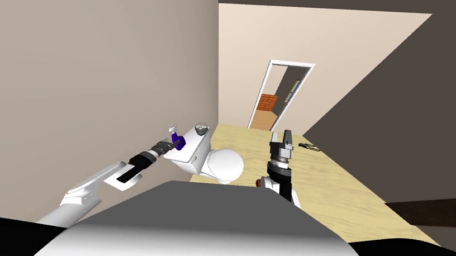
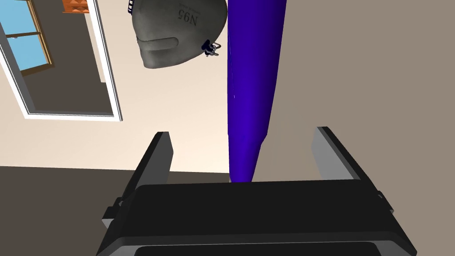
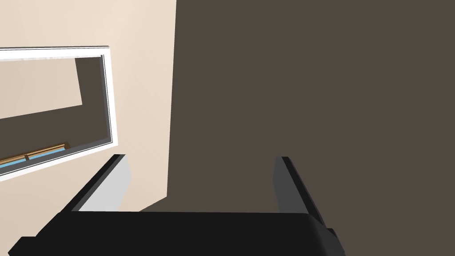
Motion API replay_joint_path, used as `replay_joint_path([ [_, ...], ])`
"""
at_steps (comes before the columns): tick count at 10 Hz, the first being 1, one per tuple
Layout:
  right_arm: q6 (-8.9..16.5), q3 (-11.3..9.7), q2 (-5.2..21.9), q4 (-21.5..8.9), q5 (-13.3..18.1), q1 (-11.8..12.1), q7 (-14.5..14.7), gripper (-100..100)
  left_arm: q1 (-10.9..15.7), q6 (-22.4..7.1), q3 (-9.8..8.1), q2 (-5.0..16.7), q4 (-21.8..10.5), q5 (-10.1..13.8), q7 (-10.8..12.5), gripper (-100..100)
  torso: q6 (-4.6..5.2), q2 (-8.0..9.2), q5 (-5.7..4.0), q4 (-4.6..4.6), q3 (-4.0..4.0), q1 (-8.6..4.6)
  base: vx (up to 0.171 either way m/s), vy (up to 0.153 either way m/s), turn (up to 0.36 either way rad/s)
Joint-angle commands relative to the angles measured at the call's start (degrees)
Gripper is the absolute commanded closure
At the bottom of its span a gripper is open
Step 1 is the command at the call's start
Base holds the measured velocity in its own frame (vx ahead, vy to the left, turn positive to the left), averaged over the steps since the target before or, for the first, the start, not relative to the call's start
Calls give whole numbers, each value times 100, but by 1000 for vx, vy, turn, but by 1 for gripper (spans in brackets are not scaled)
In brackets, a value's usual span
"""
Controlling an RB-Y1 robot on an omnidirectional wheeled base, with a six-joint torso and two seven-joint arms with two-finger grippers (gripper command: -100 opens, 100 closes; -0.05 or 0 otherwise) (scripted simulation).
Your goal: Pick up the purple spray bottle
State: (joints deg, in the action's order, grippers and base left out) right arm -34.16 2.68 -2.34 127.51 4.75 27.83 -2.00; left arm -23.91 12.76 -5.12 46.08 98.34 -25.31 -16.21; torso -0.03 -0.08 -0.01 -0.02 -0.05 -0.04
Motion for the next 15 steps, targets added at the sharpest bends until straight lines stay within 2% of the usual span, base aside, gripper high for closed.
replay_joint_path([
  [1, 0, 0, 0, 0, 0, 0, 0, 0, 286, 77, 170, -132, -286, 0, -95, -100, 0, 0, 0, 0, 0, 0, -96, 25, -9],
  [3, 0, 0, 0, 0, 0, -1, 0, 0, 635, 77, 170, -132, -665, 0, -95, -100, 0, 43, 4, 10, 25, 15, -80, 25, -9],
  [4, 0, 0, 0, 0, 0, -1, 0, 0, 642, 77, 170, -132, -698, 0, -95, -100, 0, 31, 3, 8, 19, 10, -7, 0, 1],
  [5, 0, 0, 0, 0, 0, 0, 0, 0, 869, 153, 341, -264, -874, 0, -190, -100, -1, 18, 1, 5, 11, 5, -73, 20, -8],
  [7, 0, 0, 0, 0, 0, -1, 0, 0, 1221, 153, 341, -264, -1228, 0, -190, -100, 0, 40, 3, 9, 23, 12, -76, 18, -7],
  [8, 0, 0, 0, 0, 0, -1, 0, 0, 1284, 153, 341, -264, -1374, 0, -190, -100, -1, 31, 2, 8, 19, 8, -10, 0, 2],
  [9, 0, 0, 0, 0, 0, 0, 0, 0, 1497, 230, 511, -395, -1531, -1, -285, -100, -1, 18, 1, 5, 11, 4, -78, 17, -5],
  [11, 0, 0, 0, 0, 0, -1, 0, 0, 1904, 230, 511, -395, -1986, -1, -285, -100, 0, 38, 2, 9, 22, 7, -68, 10, -9],
  [12, 0, 0, 0, 0, 0, -1, 0, 0, 1926, 230, 511, -395, -2094, -1, -285, -100, -1, 28, 1, 7, 17, 6, -10, 10, 0],
  [13, 0, 0, 0, 0, 0, 0, 0, 0, 2182, 306, 681, -527, -2316, -1, -380, -100, -2, 18, 1, 5, 11, 7, -73, 7, -8],
  [15, 0, 0, 0, 0, 0, -1, 0, 0, 2488, 306, 681, -527, -2583, -1, -380, -100, -1, 40, 2, 9, 23, 10, -75, 24, -7],
])
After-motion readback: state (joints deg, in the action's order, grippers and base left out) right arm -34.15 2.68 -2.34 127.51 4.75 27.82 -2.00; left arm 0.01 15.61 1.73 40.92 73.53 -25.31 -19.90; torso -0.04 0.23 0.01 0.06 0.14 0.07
